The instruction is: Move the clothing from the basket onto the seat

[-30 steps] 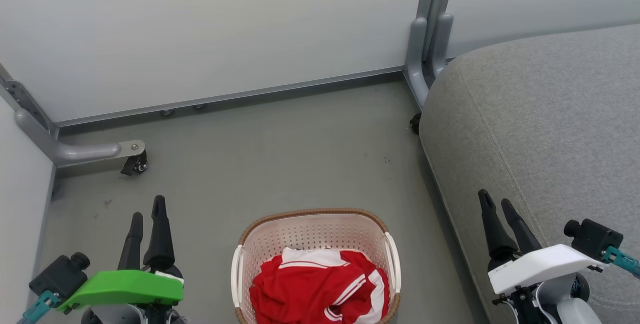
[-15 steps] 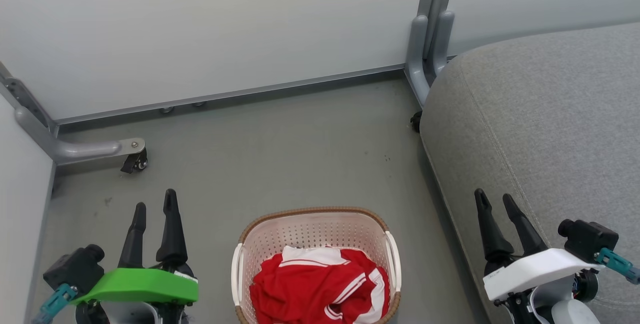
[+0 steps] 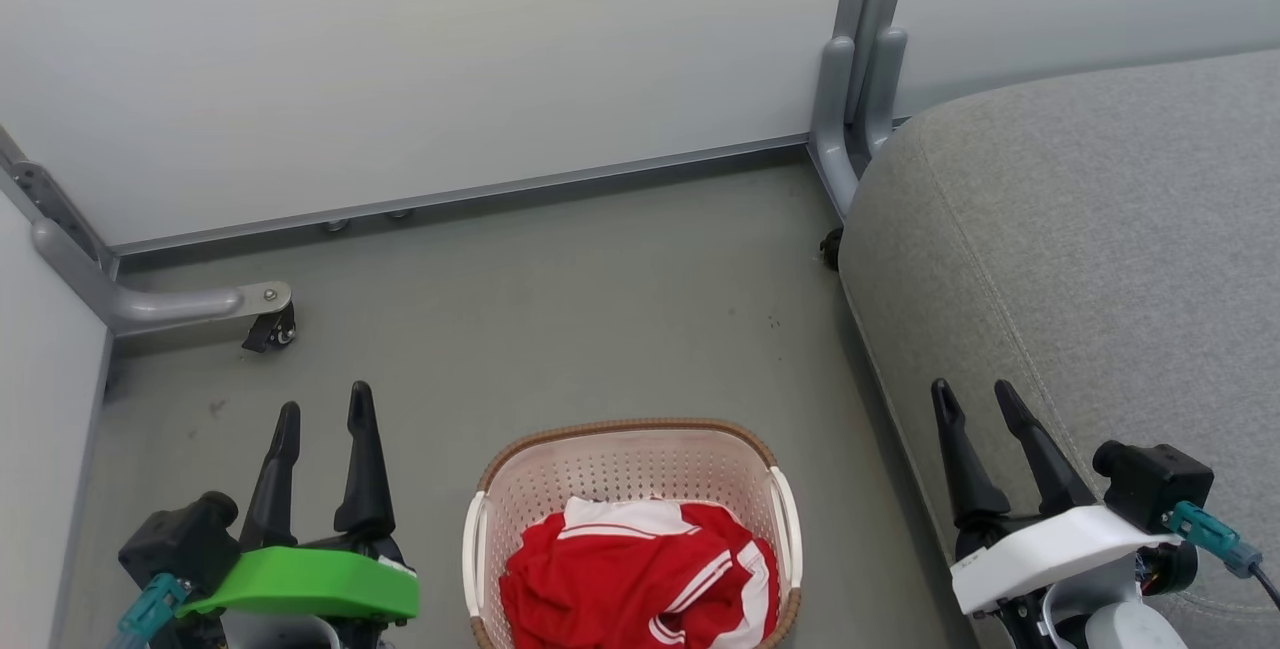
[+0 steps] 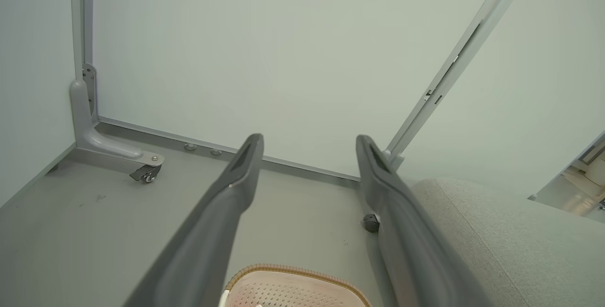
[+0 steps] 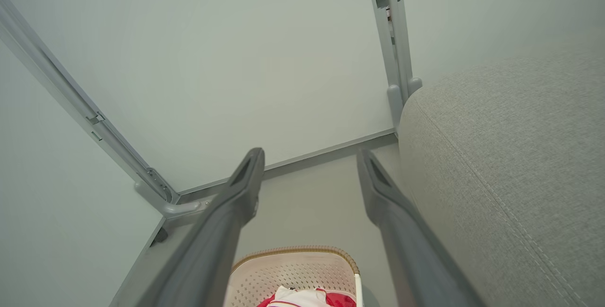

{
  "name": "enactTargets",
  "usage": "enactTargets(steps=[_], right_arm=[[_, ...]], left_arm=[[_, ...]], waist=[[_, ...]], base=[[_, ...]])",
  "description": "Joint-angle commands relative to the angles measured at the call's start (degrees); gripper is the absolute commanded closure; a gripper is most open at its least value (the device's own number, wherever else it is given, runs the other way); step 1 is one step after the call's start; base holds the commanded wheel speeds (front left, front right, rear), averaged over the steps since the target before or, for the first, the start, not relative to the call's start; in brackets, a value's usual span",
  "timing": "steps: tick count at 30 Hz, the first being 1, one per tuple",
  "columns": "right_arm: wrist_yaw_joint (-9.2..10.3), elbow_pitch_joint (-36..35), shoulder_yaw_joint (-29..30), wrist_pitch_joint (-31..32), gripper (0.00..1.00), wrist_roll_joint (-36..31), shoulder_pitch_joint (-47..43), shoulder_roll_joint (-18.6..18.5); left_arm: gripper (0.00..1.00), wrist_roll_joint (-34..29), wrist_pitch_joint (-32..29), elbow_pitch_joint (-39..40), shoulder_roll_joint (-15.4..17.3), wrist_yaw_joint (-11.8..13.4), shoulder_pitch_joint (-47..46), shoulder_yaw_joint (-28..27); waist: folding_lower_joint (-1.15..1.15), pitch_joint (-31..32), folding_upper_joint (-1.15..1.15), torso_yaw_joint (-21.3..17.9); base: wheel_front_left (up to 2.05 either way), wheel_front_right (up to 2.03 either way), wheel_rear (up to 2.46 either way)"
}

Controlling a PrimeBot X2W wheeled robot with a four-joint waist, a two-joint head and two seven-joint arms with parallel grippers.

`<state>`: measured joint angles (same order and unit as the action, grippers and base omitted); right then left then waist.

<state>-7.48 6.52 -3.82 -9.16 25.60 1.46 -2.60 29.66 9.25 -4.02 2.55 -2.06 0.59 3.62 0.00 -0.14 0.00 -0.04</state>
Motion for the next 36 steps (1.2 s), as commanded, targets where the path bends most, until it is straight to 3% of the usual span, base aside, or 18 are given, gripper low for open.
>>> enactTargets(steps=[1,36], right_arm=[[-0.01,-0.7,-0.1,-0.7,0.0,-1.6,-0.4,-0.3],[-0.02,-2.4,-0.6,-4.8,0.0,-15.4,-1.5,-0.4]], left_arm=[[0.0,-1.7,0.5,0.8,0.4,0.1,0.3,0.2],[0.0,-16.0,4.7,-0.2,0.5,-0.4,1.7,2.7]], waist=[[0.0,0.1,0.0,0.0],[0.0,0.2,0.0,0.2]], base=[[0.0,0.0,0.0],[0.0,0.0,0.0]])
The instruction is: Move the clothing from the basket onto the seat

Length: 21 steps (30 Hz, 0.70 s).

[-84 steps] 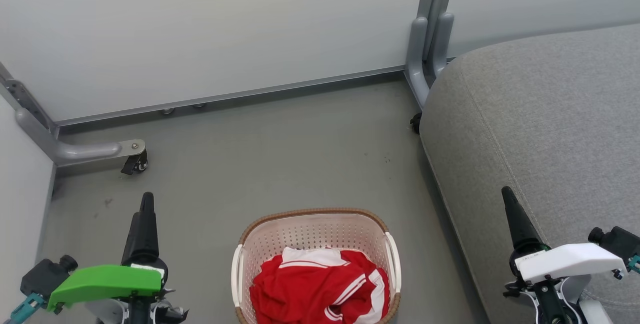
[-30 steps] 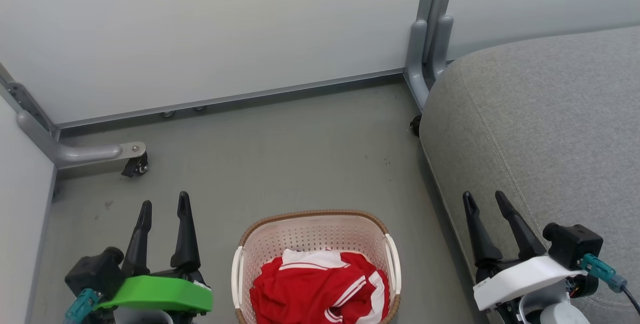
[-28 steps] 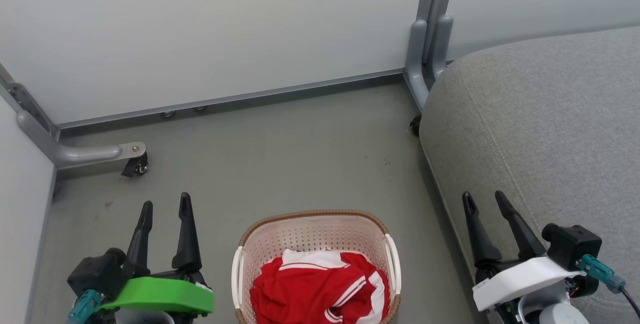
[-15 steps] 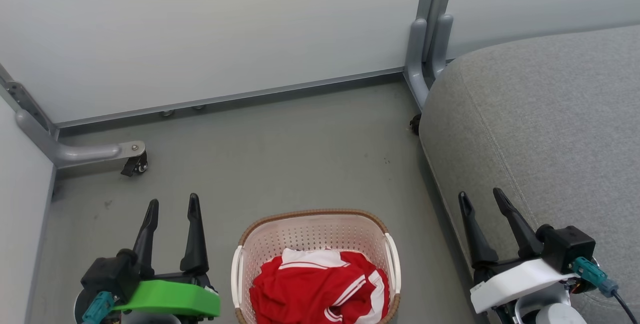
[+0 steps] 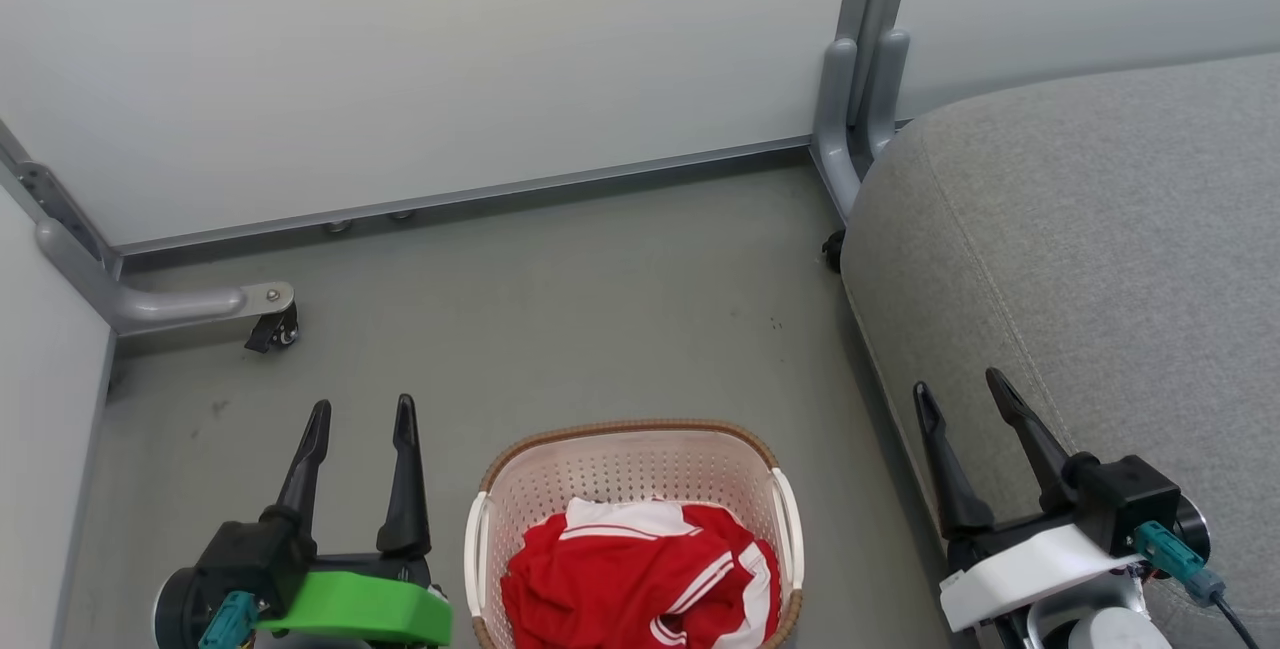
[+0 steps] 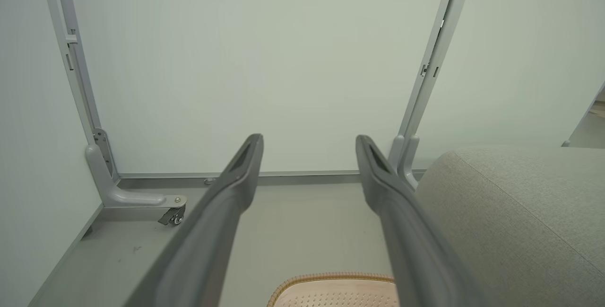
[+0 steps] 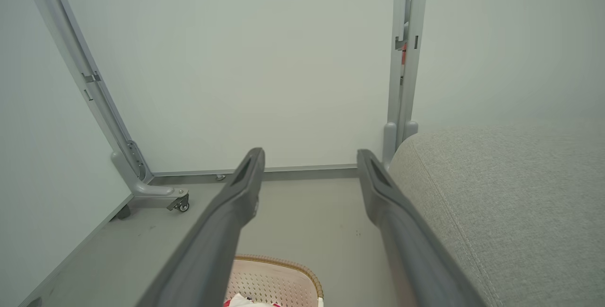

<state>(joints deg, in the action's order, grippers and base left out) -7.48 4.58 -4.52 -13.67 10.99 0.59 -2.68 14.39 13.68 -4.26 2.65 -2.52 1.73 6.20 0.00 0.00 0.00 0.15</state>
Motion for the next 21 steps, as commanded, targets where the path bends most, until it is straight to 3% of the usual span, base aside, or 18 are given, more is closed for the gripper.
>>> enactTargets(steps=[1,13,21], right_arm=[[-0.02,-0.4,0.1,-0.4,0.0,-1.2,-0.7,-0.3],[-0.01,-0.9,-0.5,-1.6,0.0,-5.4,-1.4,-0.4],[-0.01,-1.1,-0.5,-1.6,0.0,-5.0,-2.3,-0.3]], left_arm=[[0.0,-1.0,0.4,0.0,0.4,0.1,0.7,0.2],[0.0,-5.2,1.7,-0.2,0.4,0.2,1.7,0.8],[0.0,-4.8,1.5,-0.6,0.4,0.0,2.3,0.7]], waist=[[0.0,0.1,0.0,0.1],[0.0,0.4,0.0,0.1],[0.0,1.1,0.0,0.0]], base=[[0.0,0.0,0.0],[0.0,0.0,0.0],[0.0,0.0,0.0]])
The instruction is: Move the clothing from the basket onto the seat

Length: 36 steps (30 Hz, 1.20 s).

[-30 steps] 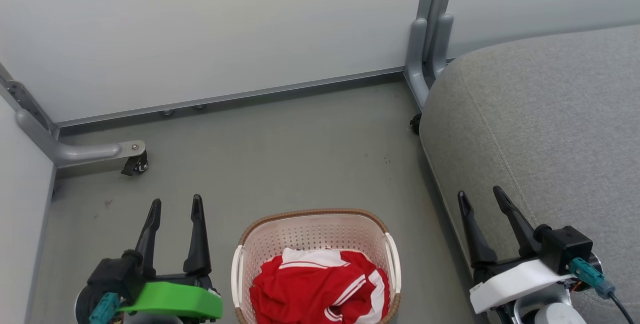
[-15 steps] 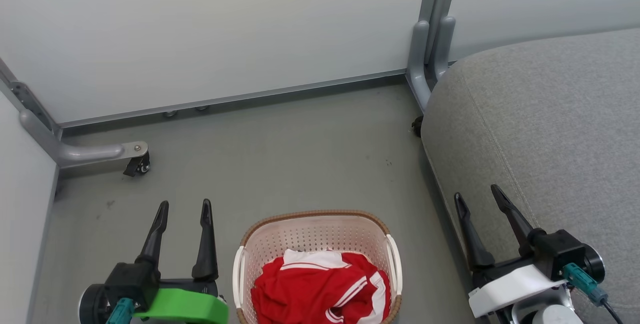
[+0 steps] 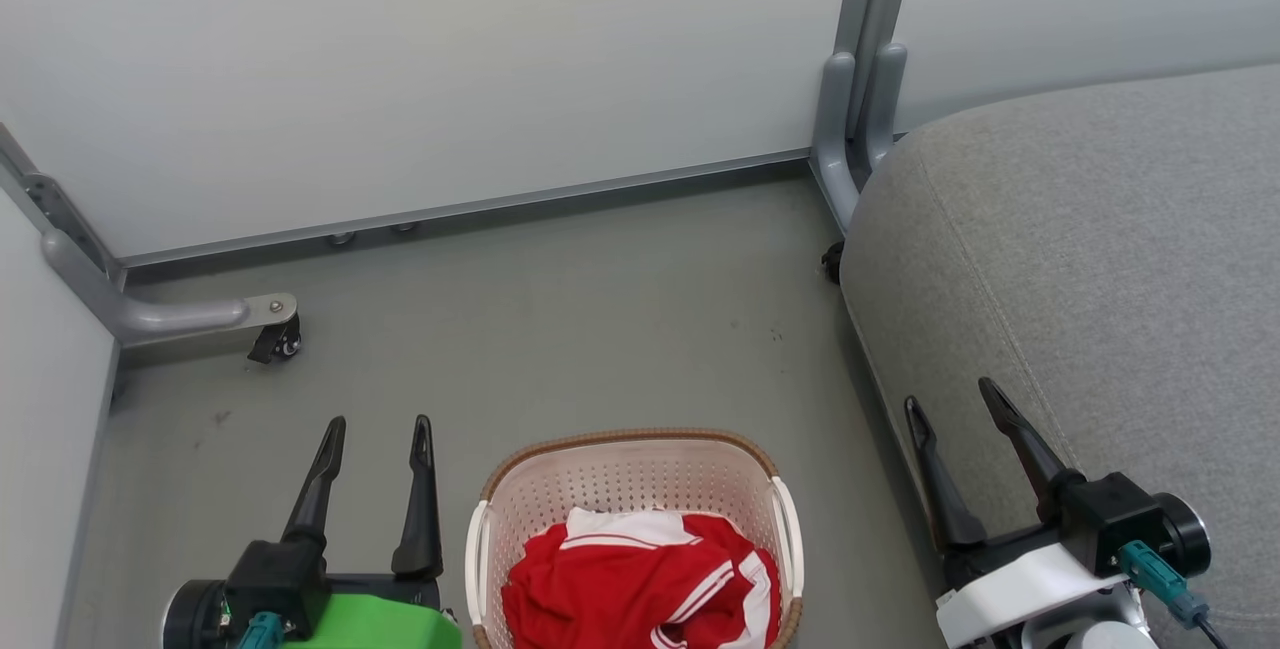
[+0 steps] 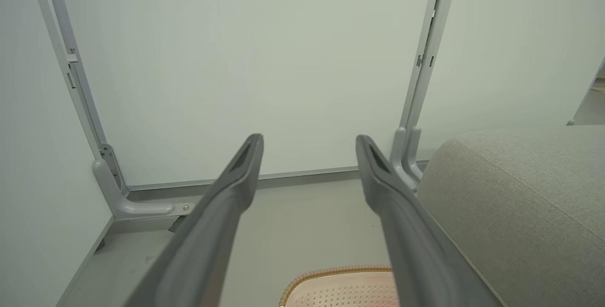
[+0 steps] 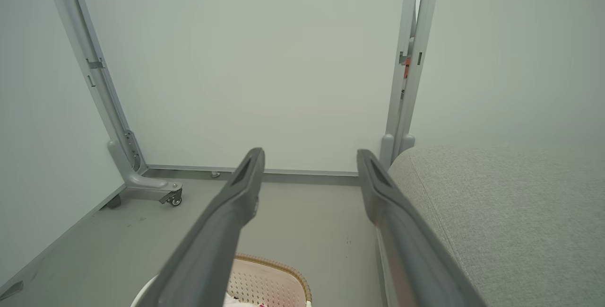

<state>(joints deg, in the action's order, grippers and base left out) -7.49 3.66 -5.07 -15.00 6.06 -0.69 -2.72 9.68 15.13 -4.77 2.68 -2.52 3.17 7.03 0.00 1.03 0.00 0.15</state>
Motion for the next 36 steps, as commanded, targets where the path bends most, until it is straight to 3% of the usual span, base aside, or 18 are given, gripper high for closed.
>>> enactTargets(steps=[1,21,36], right_arm=[[0.0,-0.3,0.1,-0.3,0.0,0.0,-1.1,-0.3],[0.0,-0.2,-0.5,-0.3,0.0,0.9,-1.6,-0.3],[0.0,-1.8,0.6,-0.3,0.0,0.4,8.4,-0.3]], left_arm=[[0.0,-0.1,0.0,0.0,0.4,0.0,0.9,-0.2],[0.0,-0.7,0.0,-1.2,0.4,-0.8,1.0,0.7],[0.0,-4.4,0.0,-9.6,0.3,-3.7,-13.5,5.4]], waist=[[0.0,0.1,0.0,0.0],[0.0,-2.2,0.0,-0.4],[0.0,-23.8,0.0,-0.6]], base=[[0.0,0.0,0.0],[0.0,0.0,0.0],[0.0,0.0,0.0]])
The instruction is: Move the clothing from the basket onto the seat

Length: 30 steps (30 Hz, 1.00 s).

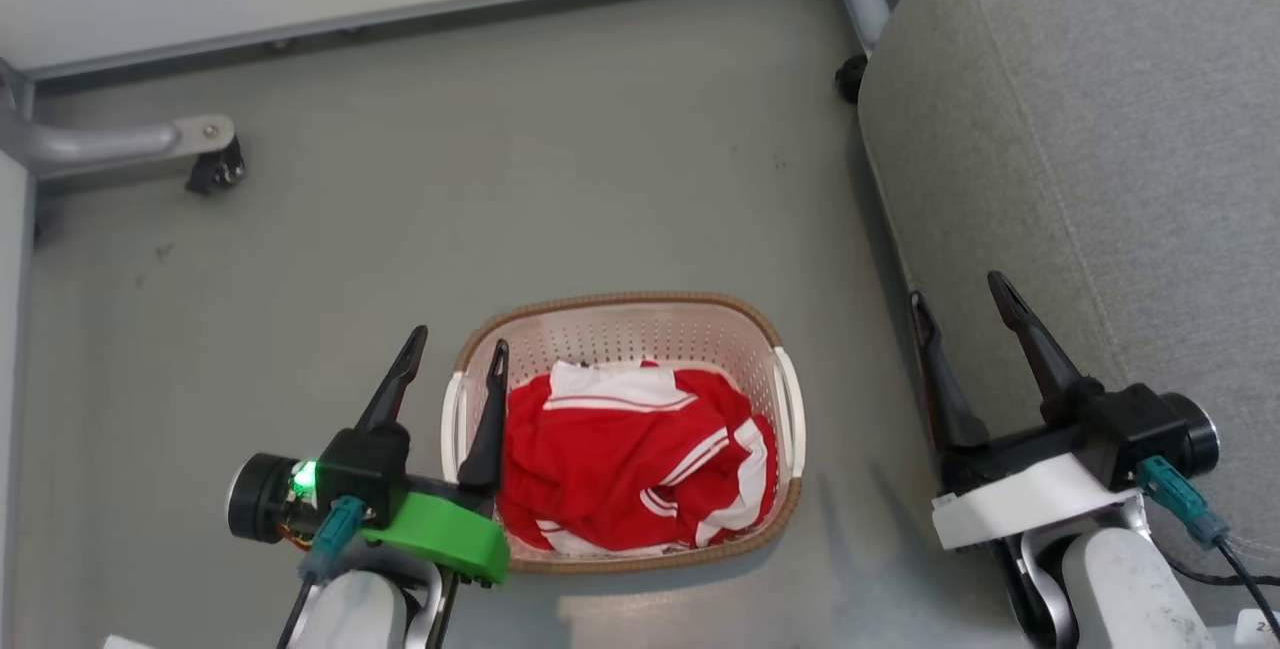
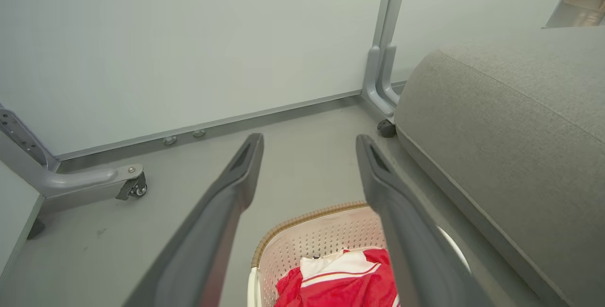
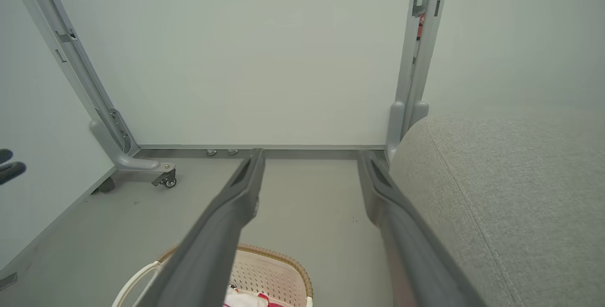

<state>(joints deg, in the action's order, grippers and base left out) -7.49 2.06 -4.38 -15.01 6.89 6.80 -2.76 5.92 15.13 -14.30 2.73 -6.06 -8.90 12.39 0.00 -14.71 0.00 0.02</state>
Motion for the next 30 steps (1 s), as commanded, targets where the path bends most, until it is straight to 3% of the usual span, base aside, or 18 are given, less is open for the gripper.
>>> enactTargets(steps=[1,10,19,30], right_arm=[[0.0,-0.4,-0.4,-0.3,0.0,-0.7,1.9,-0.2],[0.01,-2.3,-1.0,-0.3,0.0,-3.2,7.8,-0.4],[0.01,-6.5,1.2,-0.3,0.0,-2.9,13.9,-0.6],[0.01,-10.7,-0.4,-0.3,0.0,-3.3,15.5,-0.3]], left_arm=[[0.0,-1.6,0.0,-1.0,0.3,-0.4,-2.9,0.5],[0.0,-6.5,0.0,-8.3,2.4,-1.3,-12.7,6.7],[0.0,-9.4,0.0,-19.4,7.0,-1.4,-25.0,18.3],[0.0,-7.5,0.0,-34.5,6.1,-1.4,-37.0,31.1]], waist=[[0.0,-9.5,0.0,-0.8],[0.0,-18.8,0.0,-2.9],[0.0,-27.4,0.0,-4.7],[0.0,-35.0,0.0,-5.6]], base=[[0.0,0.0,0.0],[0.0,0.0,0.0],[0.0,0.0,0.0],[0.0,0.0,0.0]])
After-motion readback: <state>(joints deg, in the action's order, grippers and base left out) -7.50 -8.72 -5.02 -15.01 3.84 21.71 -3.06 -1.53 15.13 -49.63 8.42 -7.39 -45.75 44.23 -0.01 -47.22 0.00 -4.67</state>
